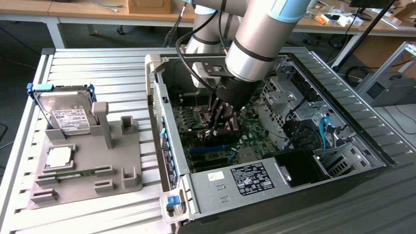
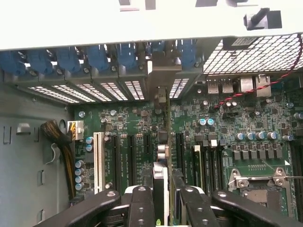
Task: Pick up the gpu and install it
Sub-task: 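Press down on the gpu until it lock into place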
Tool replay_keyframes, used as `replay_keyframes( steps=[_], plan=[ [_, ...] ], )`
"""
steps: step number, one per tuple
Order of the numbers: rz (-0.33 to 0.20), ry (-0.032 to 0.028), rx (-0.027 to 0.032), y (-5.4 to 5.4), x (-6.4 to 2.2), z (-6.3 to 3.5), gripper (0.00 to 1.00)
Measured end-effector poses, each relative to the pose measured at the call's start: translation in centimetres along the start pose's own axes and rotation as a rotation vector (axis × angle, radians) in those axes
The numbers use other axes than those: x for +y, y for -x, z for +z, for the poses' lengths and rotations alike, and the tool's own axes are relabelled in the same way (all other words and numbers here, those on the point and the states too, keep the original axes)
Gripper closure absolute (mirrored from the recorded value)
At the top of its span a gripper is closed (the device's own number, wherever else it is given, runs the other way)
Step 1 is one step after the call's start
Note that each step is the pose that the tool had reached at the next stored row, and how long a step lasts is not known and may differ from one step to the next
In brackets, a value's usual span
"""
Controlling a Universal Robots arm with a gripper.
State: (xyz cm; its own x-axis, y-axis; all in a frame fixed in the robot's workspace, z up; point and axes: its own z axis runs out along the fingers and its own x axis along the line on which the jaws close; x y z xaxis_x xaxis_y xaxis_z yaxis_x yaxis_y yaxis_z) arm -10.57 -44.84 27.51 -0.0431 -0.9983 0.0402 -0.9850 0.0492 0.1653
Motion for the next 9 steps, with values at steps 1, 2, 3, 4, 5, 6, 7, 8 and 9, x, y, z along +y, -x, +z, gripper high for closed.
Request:
replay_keyframes(
  steps=[1,2,3,4,5,6,7,8,9],
  plan=[
    [0.000,-0.0002,0.0000,-0.01,0.09,0.02,0.73],
    [0.000,0.0001,0.0000,-0.04,0.19,0.03,0.73],
    [0.000,0.0000,0.0000,-0.07,0.29,0.05,0.73],
    [0.000,-0.0002,0.0000,-0.09,0.35,0.06,0.73],
    [0.000,-0.0002,0.0000,-0.09,0.36,0.06,0.73],
    [0.000,-0.0001,0.0001,-0.09,0.36,0.06,0.73],
    [0.000,-0.0001,0.0002,-0.10,0.36,0.06,0.73],
    [0.000,0.0000,0.0001,-0.11,0.37,0.06,0.73],
    [0.000,0.0000,0.0001,-0.11,0.38,0.08,0.73]
  ],
)
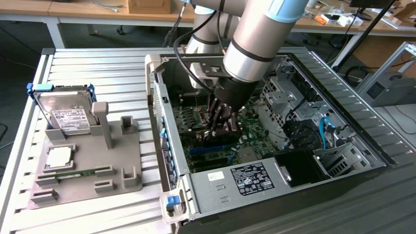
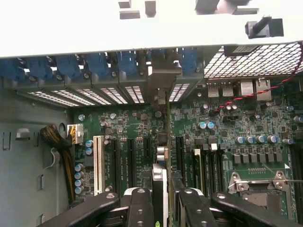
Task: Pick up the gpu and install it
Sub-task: 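Press down on the gpu until it lock into place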
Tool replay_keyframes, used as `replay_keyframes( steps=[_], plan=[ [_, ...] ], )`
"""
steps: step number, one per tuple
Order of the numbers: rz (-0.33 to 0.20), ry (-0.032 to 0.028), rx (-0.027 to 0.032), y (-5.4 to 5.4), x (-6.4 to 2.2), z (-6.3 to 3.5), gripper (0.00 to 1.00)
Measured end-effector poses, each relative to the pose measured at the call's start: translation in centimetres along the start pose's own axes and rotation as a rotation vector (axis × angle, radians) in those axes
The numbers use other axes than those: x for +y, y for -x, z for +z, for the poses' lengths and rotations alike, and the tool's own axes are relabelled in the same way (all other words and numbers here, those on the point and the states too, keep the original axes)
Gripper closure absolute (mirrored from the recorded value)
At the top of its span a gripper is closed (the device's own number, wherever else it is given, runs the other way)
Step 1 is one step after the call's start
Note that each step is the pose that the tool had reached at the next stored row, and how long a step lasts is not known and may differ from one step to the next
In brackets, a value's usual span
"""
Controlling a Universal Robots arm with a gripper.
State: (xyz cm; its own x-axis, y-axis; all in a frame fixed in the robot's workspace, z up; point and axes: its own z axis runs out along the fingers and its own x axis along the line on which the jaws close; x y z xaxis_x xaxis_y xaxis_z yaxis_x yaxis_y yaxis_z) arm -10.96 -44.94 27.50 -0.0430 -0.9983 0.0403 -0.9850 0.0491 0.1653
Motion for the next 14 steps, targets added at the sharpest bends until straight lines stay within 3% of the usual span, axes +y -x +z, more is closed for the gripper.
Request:
replay_keyframes(
  steps=[14],
  plan=[
    [-0.001,0.0001,-0.0023,-0.02,-0.12,0.79,0.73]
  ],
)
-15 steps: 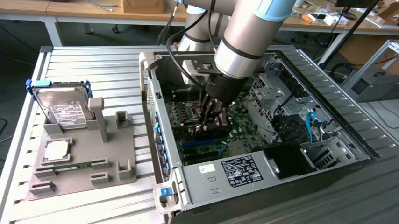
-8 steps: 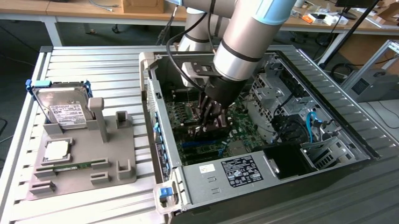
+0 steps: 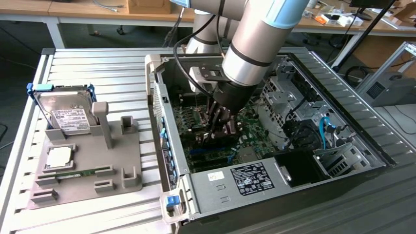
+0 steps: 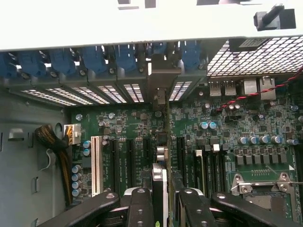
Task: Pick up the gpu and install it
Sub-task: 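Press down on the gpu until it lock into place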
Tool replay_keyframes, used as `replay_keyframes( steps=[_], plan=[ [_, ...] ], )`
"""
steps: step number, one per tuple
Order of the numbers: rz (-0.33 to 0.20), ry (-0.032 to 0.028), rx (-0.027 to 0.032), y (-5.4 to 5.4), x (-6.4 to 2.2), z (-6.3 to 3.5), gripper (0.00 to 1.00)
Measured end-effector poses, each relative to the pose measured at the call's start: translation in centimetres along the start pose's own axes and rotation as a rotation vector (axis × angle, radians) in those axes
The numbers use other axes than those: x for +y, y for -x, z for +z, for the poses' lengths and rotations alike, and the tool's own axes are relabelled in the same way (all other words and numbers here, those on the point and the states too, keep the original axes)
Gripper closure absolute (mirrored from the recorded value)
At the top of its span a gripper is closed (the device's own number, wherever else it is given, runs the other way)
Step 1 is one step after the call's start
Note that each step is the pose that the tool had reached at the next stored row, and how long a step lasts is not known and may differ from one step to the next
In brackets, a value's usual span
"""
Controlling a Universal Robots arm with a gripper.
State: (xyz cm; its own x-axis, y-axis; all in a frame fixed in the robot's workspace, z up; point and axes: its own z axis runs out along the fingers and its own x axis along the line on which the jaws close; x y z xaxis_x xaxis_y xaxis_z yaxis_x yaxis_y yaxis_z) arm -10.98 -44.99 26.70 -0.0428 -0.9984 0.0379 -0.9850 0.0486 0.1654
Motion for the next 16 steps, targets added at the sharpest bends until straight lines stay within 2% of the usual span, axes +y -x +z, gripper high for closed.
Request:
replay_keyframes(
  steps=[4,9,16],
  plan=[
    [-0.001,0.0001,-0.0020,0.00,0.00,0.02,0.73],
    [-0.002,0.0003,-0.0084,-0.01,-0.01,0.05,0.73],
    [-0.002,0.0004,-0.0084,-0.08,0.00,0.09,0.73]
  ],
)
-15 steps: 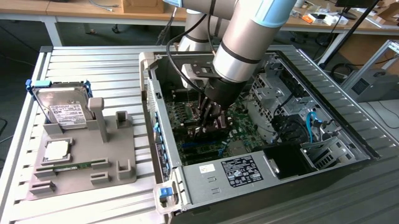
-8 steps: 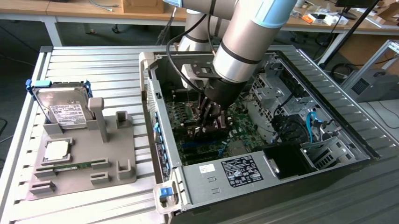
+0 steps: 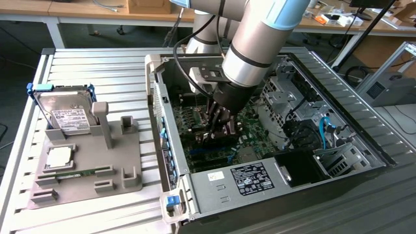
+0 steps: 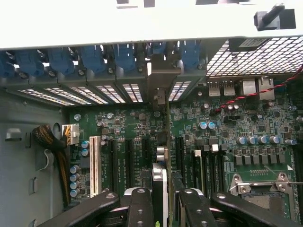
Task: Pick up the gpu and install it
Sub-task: 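Press down on the gpu until it lock into place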
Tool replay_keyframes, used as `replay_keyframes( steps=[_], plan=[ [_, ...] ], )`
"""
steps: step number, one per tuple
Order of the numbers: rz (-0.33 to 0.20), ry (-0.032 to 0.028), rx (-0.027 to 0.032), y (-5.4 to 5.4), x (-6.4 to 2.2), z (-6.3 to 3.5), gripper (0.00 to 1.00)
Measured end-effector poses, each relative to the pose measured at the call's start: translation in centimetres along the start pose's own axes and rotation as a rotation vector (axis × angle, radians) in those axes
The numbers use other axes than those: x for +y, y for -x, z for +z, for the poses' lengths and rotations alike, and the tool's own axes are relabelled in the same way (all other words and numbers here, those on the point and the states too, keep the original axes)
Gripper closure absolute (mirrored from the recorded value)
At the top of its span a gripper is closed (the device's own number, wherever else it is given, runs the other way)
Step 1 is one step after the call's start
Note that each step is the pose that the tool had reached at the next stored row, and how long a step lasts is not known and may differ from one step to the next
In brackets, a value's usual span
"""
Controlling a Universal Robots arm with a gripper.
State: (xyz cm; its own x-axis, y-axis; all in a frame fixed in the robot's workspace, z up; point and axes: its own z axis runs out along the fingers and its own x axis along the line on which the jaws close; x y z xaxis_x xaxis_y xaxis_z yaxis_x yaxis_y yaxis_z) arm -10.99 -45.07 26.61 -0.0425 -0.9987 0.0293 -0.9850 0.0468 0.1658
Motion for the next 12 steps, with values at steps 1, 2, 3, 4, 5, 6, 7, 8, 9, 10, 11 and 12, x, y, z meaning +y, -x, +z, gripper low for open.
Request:
replay_keyframes(
  steps=[1,2,3,4,5,6,7,8,9,10,11,12],
  plan=[
    [0.000,0.0000,0.0000,0.00,0.00,0.02,0.73],
    [0.000,0.0000,0.0000,0.00,0.00,0.03,0.73],
    [0.000,0.0001,0.0001,0.00,-0.01,0.04,0.73],
    [-0.001,0.0001,0.0003,0.01,-0.01,0.05,0.73],
    [-0.003,0.0000,0.0005,0.00,-0.01,0.06,0.73],
    [-0.005,-0.0001,0.0008,0.00,-0.01,0.07,0.73],
    [-0.007,-0.0002,0.0010,0.00,-0.01,0.07,0.73],
    [-0.007,-0.0002,0.0011,0.01,-0.01,0.07,0.73],
    [-0.007,-0.0002,0.0012,0.00,-0.01,0.08,0.73],
    [-0.007,-0.0002,0.0012,0.00,-0.01,0.08,0.73],
    [-0.007,-0.0003,0.0011,0.02,-0.01,0.08,0.73],
    [-0.007,-0.0004,0.0009,0.04,-0.01,0.09,0.73]
  ],
)
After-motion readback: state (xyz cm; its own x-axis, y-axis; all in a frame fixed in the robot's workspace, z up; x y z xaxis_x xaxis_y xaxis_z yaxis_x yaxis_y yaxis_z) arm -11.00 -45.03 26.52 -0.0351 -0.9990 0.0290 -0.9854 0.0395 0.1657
